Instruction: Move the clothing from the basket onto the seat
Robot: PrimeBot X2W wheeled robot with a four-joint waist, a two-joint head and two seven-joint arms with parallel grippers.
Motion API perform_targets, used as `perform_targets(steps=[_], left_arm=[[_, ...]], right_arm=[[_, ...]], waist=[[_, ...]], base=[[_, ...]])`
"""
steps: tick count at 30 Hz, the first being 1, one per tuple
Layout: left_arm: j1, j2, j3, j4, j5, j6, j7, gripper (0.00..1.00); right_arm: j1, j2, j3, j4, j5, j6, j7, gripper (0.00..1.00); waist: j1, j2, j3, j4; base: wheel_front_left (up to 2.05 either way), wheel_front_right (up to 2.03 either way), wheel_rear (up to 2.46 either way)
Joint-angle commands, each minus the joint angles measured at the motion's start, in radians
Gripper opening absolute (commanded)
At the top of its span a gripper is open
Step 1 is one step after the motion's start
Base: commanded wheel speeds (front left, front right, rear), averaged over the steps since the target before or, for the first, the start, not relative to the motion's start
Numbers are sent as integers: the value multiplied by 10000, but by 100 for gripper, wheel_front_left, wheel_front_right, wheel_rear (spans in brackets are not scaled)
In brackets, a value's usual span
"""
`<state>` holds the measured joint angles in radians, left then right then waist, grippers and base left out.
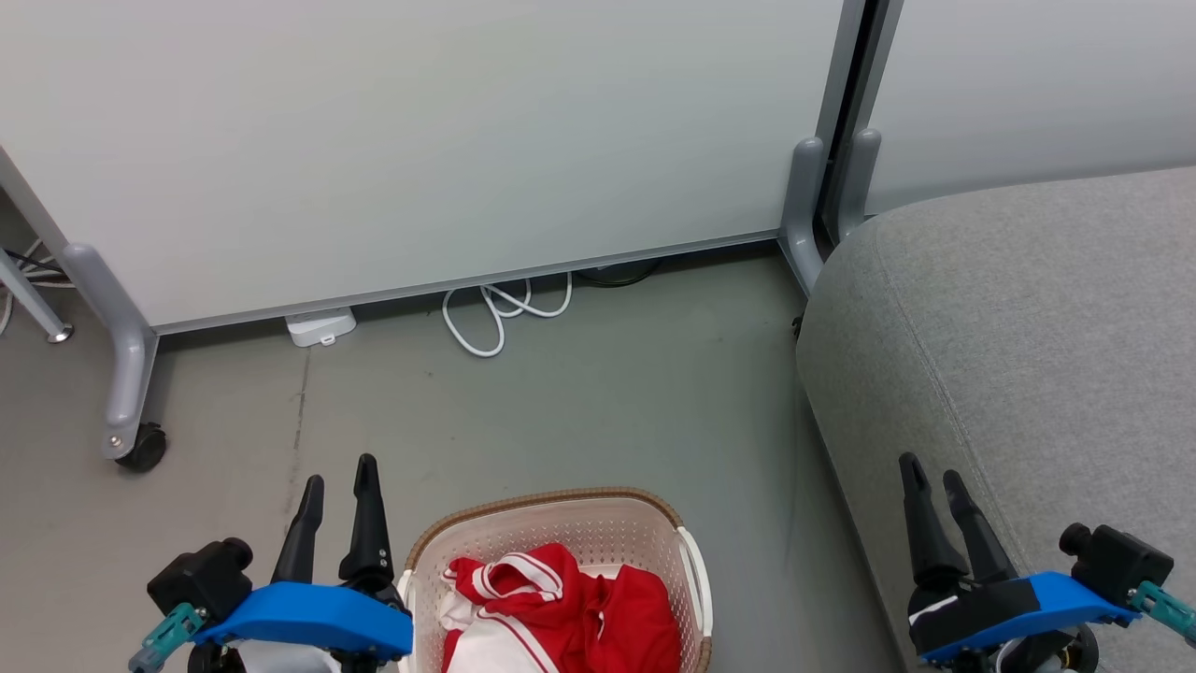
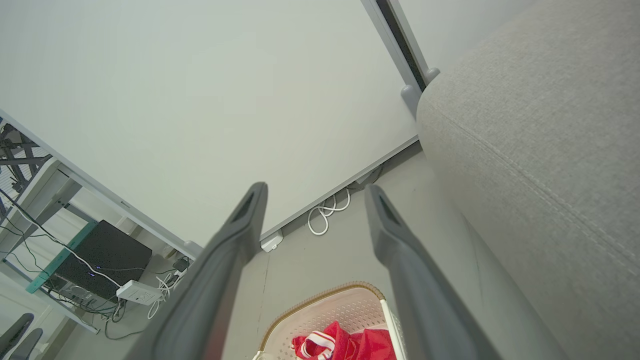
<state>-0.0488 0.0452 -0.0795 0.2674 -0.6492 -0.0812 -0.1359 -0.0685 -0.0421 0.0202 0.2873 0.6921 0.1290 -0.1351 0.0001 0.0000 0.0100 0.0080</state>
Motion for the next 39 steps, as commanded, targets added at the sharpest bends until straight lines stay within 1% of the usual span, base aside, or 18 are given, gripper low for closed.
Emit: perform_targets(steps=[1, 6, 15, 29, 39], left_arm=[[-246, 95, -90, -21, 433, -65, -113, 100], [-304, 144, -226, 79, 1155, -116, -243, 100], [-348, 182, -279, 188, 2094, -173, -459, 100], [-404, 131, -334, 503, 2932, -338, -773, 100], [-390, 89, -309, 581, 3248, -419, -959, 100]], right_arm=[[-228, -78, 30, -42, -372, 17, -124, 100], [-254, -81, 50, -6, -955, 18, -244, 100], [-312, -89, 126, 42, -1829, 20, -420, 100], [-318, -96, 254, 121, -2834, 22, -655, 100], [-296, -99, 327, 239, -3388, 24, -817, 100]], waist=[[-1, 0, 0, 3], [-1, 0, 11, 5], [-1, 0, 29, 2], [-1, 0, 19, 31], [-1, 0, 2, 36]], base=[[0, 0, 0], [0, 0, 0], [0, 0, 0], [0, 0, 0], [0, 0, 0]])
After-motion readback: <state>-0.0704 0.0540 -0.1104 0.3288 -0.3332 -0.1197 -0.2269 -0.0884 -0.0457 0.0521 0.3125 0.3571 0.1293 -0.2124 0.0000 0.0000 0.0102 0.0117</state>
